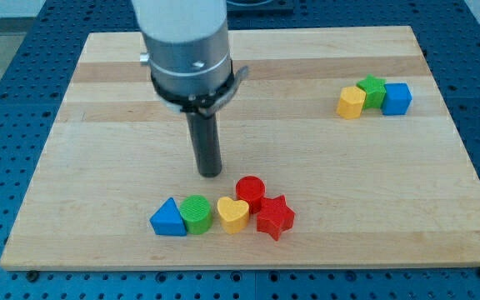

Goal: Push the red star to the right of the red circle

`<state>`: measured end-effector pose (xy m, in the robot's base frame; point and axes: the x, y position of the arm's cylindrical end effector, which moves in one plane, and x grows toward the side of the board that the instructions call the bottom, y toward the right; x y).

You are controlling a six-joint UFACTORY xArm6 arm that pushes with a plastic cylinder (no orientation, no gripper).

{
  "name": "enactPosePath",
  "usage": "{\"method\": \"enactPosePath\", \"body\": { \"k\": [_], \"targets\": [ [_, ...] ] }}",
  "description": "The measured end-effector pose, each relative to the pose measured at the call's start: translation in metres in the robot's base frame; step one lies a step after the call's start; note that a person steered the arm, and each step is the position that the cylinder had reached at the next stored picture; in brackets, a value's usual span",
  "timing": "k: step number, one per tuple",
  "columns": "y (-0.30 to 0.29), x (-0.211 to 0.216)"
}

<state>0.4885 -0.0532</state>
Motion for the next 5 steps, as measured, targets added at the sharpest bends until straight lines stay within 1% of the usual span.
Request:
{"method": "enactPosePath", "body": {
  "k": [1,2,4,5],
  "targets": [
    [0.017,-0.003],
    [0.029,0.013],
    [0.055,0.017],
    [0.074,0.007]
  ]
}}
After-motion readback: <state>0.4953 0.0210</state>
